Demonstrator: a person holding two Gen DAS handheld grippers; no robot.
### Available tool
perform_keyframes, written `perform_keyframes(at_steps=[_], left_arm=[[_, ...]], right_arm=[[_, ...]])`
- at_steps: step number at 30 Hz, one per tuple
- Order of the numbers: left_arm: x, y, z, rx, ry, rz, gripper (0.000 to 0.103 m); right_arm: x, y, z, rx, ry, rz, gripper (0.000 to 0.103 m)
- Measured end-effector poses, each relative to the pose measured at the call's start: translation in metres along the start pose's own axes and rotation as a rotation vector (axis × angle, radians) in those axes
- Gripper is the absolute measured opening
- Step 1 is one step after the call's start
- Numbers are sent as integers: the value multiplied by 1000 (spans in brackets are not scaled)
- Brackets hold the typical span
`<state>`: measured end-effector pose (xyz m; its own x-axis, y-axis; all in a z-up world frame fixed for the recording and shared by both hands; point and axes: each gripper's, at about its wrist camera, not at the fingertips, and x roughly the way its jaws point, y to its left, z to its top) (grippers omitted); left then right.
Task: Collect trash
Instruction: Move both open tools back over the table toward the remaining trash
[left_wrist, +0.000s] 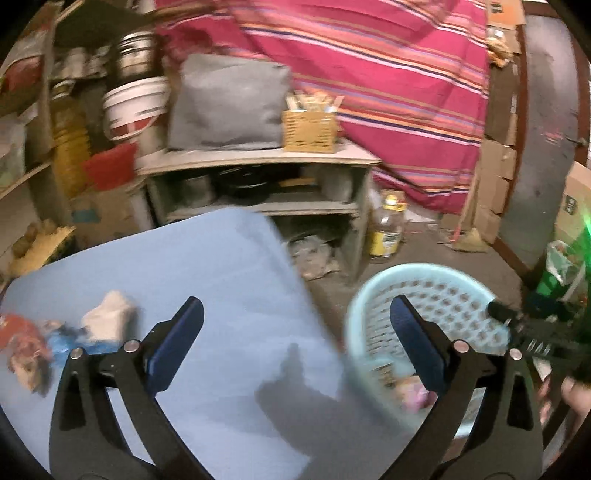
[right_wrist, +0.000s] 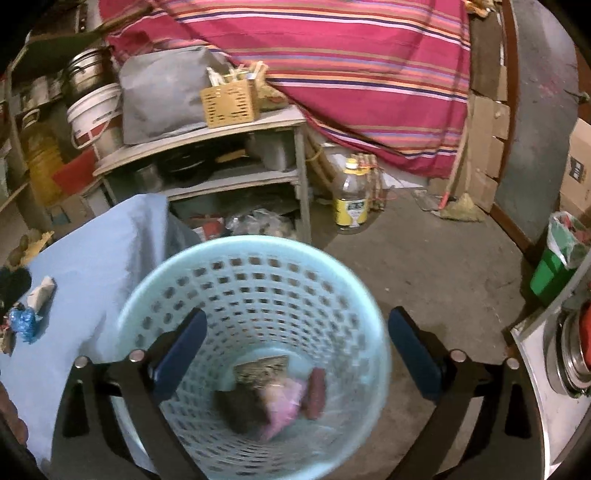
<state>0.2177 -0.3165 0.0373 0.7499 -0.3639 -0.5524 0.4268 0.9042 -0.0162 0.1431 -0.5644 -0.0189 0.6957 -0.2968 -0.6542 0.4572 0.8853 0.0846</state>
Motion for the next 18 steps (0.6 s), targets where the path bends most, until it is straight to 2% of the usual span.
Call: perform_keyframes(at_steps=[6,11,15,18], left_arm=[[-18,95,-24,-18,16,177,98],[-20,179,-44,-57,60,331,98],[-22,232,-60,-139,88,365,98],[-25,258,-70,-154,98,397,98]], right_arm=[[2,57,2,-53,-7,50,97],[6,113,2,-84,-1,94,97],[9,152,1,-65,9,143,97],[13,184,-2,-83,23,177,97]])
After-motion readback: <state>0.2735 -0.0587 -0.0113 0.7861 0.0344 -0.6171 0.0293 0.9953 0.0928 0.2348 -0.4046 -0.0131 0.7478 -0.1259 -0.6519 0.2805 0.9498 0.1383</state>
